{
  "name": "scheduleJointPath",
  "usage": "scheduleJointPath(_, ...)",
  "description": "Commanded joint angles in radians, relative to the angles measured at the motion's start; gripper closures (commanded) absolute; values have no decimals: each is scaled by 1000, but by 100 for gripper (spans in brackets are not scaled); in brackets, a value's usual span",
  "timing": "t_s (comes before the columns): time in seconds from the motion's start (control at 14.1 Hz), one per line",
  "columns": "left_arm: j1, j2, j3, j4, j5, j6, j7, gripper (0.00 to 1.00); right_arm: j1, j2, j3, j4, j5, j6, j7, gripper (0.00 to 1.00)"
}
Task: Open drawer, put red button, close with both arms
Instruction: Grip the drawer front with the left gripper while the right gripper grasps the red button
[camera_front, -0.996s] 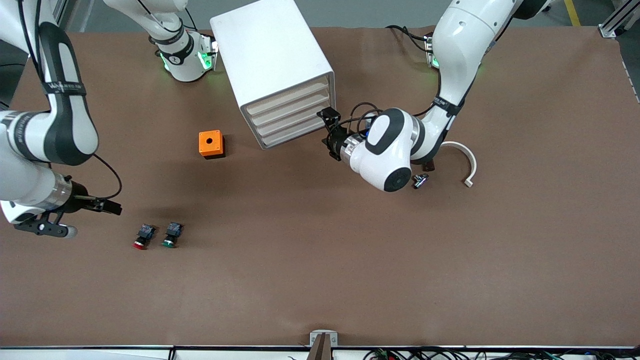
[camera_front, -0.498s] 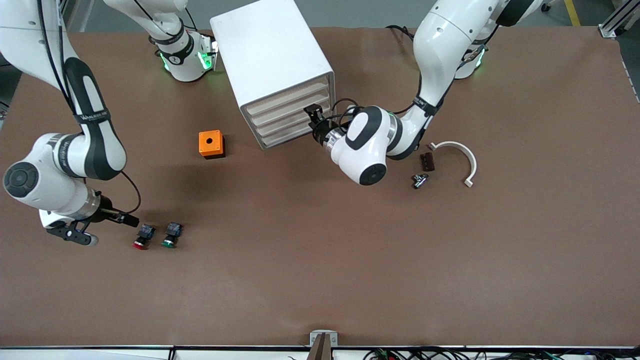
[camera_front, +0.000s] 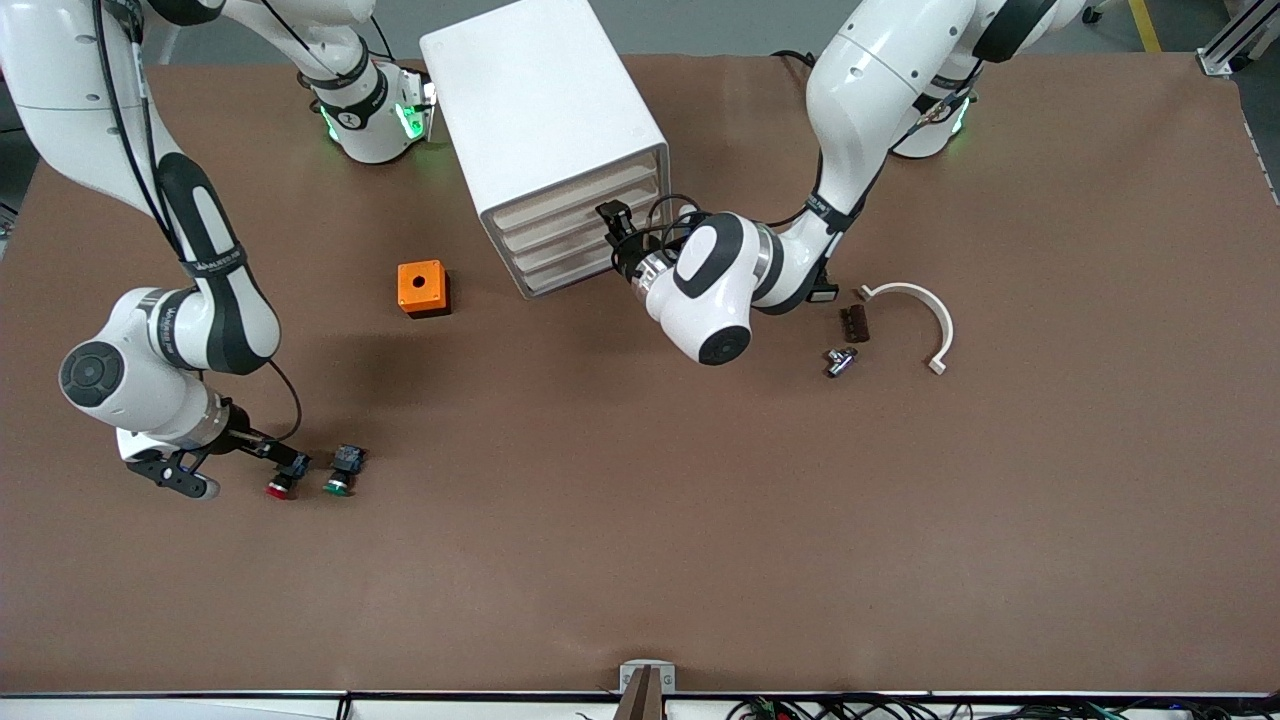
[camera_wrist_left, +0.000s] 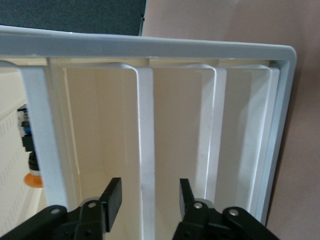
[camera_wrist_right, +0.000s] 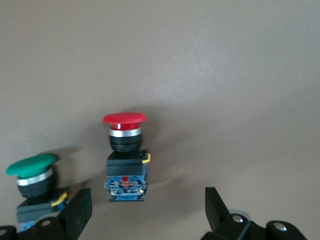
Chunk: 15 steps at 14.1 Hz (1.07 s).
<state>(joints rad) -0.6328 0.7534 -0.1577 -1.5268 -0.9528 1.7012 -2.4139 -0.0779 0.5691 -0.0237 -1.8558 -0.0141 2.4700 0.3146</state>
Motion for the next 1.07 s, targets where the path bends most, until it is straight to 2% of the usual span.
scheduleJointPath(0.0, -10, 20, 3, 23, -37, -9, -7, 47, 7, 28, 2, 1, 8, 38, 32, 0)
scheduleJointPath(0.07, -11, 20, 3, 23, -46, -9, -8, 50, 7, 34, 4, 4, 8, 41, 35, 0)
scheduleJointPath(0.21, -21, 21, 3, 23, -46, -9, -5, 63, 15, 41, 5, 6, 8, 43, 60, 0)
scheduleJointPath(0.36, -25, 23, 3, 25, -46, -9, -2, 85, 27, 52, 4, 10, 8, 44, 86, 0)
scheduleJointPath(0.43, -25, 23, 3, 25, -44, -9, -1, 91, 27, 55, 4, 12, 8, 43, 86, 0)
scheduleJointPath(0.57, -25, 23, 3, 25, -44, -9, -1, 94, 29, 63, 4, 17, 6, 44, 84, 0)
scheduleJointPath(0.64, -24, 21, 3, 27, -44, -9, -1, 100, 29, 66, 4, 20, 5, 43, 83, 0)
scheduleJointPath(0.85, 7, 23, 21, 53, -31, -12, 25, 100, 27, 72, 4, 24, -7, 43, 64, 0)
scheduleJointPath(1.0, 79, 24, 21, 65, -31, -12, 74, 100, 26, 72, 4, 26, -15, 43, 3, 15)
